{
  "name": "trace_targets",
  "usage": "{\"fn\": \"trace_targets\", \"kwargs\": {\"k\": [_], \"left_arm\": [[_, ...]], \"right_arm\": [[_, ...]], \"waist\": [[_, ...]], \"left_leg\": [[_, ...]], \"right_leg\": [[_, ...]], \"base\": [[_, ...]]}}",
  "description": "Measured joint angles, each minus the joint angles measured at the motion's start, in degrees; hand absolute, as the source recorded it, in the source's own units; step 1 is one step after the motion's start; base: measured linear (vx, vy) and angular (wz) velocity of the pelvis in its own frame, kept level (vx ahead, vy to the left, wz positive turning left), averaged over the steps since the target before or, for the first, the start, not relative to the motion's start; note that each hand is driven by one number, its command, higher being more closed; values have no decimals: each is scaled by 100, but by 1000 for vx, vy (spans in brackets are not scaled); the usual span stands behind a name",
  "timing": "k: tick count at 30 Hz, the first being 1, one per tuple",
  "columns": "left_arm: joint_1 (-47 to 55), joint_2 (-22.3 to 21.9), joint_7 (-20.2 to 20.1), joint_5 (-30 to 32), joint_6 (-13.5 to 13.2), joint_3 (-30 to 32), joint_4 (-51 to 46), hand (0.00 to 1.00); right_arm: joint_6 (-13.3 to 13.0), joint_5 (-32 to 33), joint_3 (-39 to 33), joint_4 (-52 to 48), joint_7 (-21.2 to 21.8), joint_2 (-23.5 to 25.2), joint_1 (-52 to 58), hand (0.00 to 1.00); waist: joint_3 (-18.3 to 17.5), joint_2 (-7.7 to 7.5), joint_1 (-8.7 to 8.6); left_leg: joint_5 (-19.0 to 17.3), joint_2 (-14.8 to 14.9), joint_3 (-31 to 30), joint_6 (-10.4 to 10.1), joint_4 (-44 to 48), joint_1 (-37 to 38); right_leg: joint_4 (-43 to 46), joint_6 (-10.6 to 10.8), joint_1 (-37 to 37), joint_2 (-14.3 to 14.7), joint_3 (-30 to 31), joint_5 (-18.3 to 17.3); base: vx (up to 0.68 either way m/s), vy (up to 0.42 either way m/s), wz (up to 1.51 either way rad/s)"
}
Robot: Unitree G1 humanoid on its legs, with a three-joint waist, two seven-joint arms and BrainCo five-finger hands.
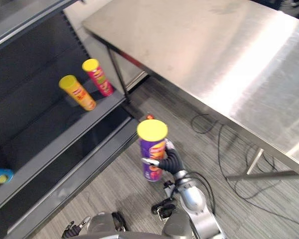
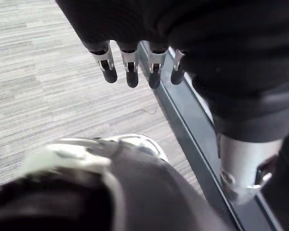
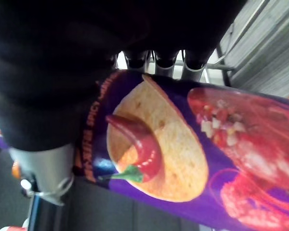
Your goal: Put the gum and the chips on the shelf.
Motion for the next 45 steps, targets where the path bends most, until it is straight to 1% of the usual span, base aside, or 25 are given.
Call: {"fn": "trace_targets", "kwargs": {"k": [3,4,6,8,9,11,12,13,14,15,16,19,20,21,22,23,25,27,29,32,36,40,41,42,45], "left_arm": [[-46,-2,-57,164,7,-19,28,0],[-49,-22,-66,219,11,-82,38,0],[-54,-62,-74,318,7,-111,63,0],[-53,-48,-76,328,15,-106,170,0],[-34,-26,-75,332,20,-107,203,0],[22,28,-77,348,27,-173,205,0],[14,117,-84,343,29,-286,153,0],[14,127,-83,342,31,-325,133,0],[-2,174,-83,342,31,-415,82,0],[-30,239,-85,339,35,-498,24,0],[-35,302,-93,326,15,-529,-1,0],[-87,322,-85,287,21,-562,78,0],[-144,321,-72,291,16,-559,137,0],[-152,332,-64,291,15,-550,133,0],[-154,419,-55,314,17,-542,133,0],[-195,424,-60,351,21,-513,133,0],[-297,446,-70,398,16,-498,117,0],[-375,462,-82,386,16,-508,62,0],[-349,464,-104,362,7,-593,-115,0],[-344,493,-258,342,-11,-680,-268,0],[-361,515,-432,317,-76,-742,-349,0],[-467,511,-522,275,-77,-890,-562,0],[-520,503,-532,274,-76,-898,-586,0],[-577,459,-551,256,-88,-939,-741,0],[-593,397,-557,-6,-131,-1004,-967,0]], "right_arm": [[-4,0,-58,-2,32,29,30,100],[-6,-1,-57,-1,38,35,26,100],[-11,8,-52,3,34,135,-16,100],[4,14,-22,172,114,349,-129,100],[6,16,-30,209,130,387,-137,100],[4,156,-38,225,142,474,-41,100],[23,295,-94,242,155,480,115,100],[27,310,-124,247,157,482,153,100],[33,396,-195,277,164,525,277,100],[57,449,-283,284,193,677,527,100],[83,519,-316,266,201,774,799,100],[134,714,-468,150,282,944,1094,100],[157,786,-525,-66,307,1002,1257,100],[159,857,-534,-161,319,1037,1327,100],[158,897,-503,-253,362,1082,1408,100],[160,906,-465,-277,419,1020,1453,100],[180,939,-328,-355,452,824,1349,100],[207,942,-312,-423,537,582,1182,100],[214,938,-260,-640,662,162,887,100],[211,935,-240,-889,869,-419,221,100],[205,933,1,-848,908,-1062,-1070,100],[198,927,303,160,851,-1214,-3028,100],[205,921,306,412,819,-1212,-3320,100],[250,891,319,1029,643,-1208,-4003,100],[313,853,292,1967,323,-1130,-5025,100]], "waist": [[-15,42,51],[-50,102,60],[-78,106,72],[-49,60,104],[-45,55,98],[2,-11,71],[52,-38,36],[58,-50,24],[59,-38,-52],[95,-71,-124],[94,-124,-177],[73,-170,-298],[74,-160,-359],[83,-182,-399],[110,-284,-417],[82,-291,-418],[48,-252,-395],[44,-231,-395],[48,-234,-273],[65,-233,-118],[179,-175,-85],[478,0,4],[552,36,72],[666,165,222],[850,316,345]], "left_leg": [[26,-297,148,30,-484,-329],[40,-403,233,55,-642,-399],[-51,-623,76,95,-710,-420],[-491,-672,52,224,-152,-446],[-631,-632,35,230,57,-433],[-1075,-544,-114,167,508,-346],[-1407,-497,-280,172,818,-308],[-1444,-492,-318,158,842,-307],[-1484,-481,-476,152,879,-299],[-1486,-481,-738,150,885,-360],[-1481,-501,-909,141,888,-389],[-1461,-652,-1254,94,934,-569],[-1490,-689,-1477,32,1098,-732],[-1504,-695,-1587,-26,1206,-800],[-1550,-712,-1805,-127,1386,-886],[-1506,-640,-2013,-199,1477,-1035],[-1247,-584,-2323,-334,1296,-1255],[-800,-616,-2557,-430,715,-1316],[-287,-620,-2631,-542,-61,-1231],[53,-596,-2679,-599,-586,-1145],[324,-673,-2744,-565,-974,-1225],[758,-819,-2905,-454,-1447,-1549],[807,-829,-2913,-445,-1503,-1562],[892,-845,-3010,-419,-1528,-1711],[1037,-852,-3090,-392,-1558,-1927]], "right_leg": [[60,48,152,-160,-290,110],[238,198,226,-302,-424,164],[519,274,188,-603,-442,251],[1187,287,299,-1117,-287,254],[1343,287,347,-1224,-206,260],[1926,239,402,-1535,298,337],[2587,-245,-23,-1757,1678,656],[2657,-304,-133,-1740,1989,747],[2763,-207,-530,-1543,3000,804],[2654,91,-795,-1075,4117,654],[2345,221,-912,-684,4846,453],[1176,415,-1212,-224,6465,399],[830,778,-1266,-27,7164,503],[828,933,-1299,2,7344,564],[991,1324,-1340,10,7453,563],[1097,1528,-1262,38,7343,237],[1053,1477,-1257,85,6967,17],[900,1460,-1261,157,6655,22],[635,1322,-1257,297,6446,111],[338,1213,-1225,440,6338,244],[-39,1226,-1209,465,6240,420],[-252,1226,-1521,456,6123,631],[-252,1222,-1552,453,6116,655],[-254,1216,-1653,452,6059,695],[-200,1203,-1812,449,5961,708]], "base": [[-90,291,81],[-78,368,62],[-46,334,53],[12,260,19],[37,166,4],[-14,176,7],[-73,194,16],[-80,141,32],[-26,45,62],[-13,13,92],[4,-14,94],[35,-31,70],[72,-80,86],[95,-166,97],[111,-263,84],[101,-299,78],[91,-317,75],[111,-330,75],[51,-227,37],[17,-87,8],[-36,28,12],[-77,56,25],[-110,49,28],[-84,38,19],[-63,16,23]]}}
